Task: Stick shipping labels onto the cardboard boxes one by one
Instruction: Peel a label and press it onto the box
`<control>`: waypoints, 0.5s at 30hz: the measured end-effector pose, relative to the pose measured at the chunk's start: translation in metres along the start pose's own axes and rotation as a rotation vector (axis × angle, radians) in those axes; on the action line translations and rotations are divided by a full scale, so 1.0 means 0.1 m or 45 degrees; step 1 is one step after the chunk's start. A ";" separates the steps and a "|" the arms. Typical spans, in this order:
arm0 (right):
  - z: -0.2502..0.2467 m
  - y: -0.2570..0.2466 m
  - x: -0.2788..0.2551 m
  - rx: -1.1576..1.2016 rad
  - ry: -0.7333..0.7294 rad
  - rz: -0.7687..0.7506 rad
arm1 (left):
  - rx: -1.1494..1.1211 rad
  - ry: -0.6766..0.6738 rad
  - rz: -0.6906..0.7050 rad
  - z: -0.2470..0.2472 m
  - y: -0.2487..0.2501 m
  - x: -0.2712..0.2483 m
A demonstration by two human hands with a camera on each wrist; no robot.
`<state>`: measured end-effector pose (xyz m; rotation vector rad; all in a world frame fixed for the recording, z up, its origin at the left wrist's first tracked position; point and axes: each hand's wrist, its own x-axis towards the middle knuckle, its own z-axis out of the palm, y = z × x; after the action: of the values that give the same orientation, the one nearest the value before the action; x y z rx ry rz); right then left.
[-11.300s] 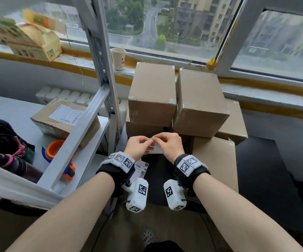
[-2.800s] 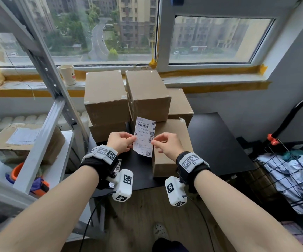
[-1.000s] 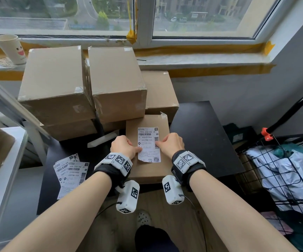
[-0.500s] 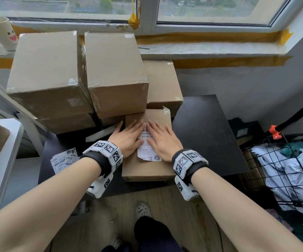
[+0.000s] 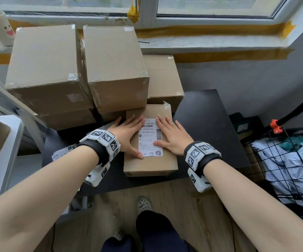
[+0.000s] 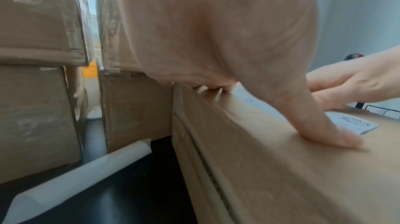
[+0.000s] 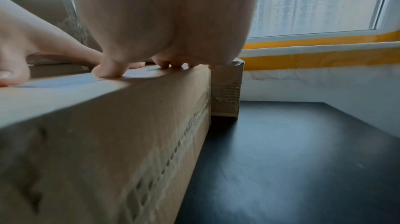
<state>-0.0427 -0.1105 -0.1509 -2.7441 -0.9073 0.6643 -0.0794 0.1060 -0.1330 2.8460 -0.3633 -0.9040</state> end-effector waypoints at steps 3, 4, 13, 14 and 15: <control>0.01 0.01 -0.10 0.005 -0.030 0.012 | 0.016 0.047 -0.009 0.02 0.02 -0.02; 0.02 0.00 -0.13 0.005 -0.040 0.019 | 0.015 0.066 -0.012 0.04 0.02 -0.03; 0.23 -0.36 -0.24 -0.033 0.019 0.126 | -0.058 0.202 -0.056 0.27 0.08 -0.24; 0.27 -0.42 -0.24 -0.016 0.041 0.159 | -0.051 0.210 -0.051 0.29 0.09 -0.25; 0.30 -0.46 -0.24 0.000 0.064 0.189 | -0.049 0.217 -0.047 0.32 0.09 -0.27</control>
<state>-0.0977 -0.0874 -0.1547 -2.8348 -0.6983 0.6159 -0.1212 0.1025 -0.1423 2.8756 -0.2708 -0.6603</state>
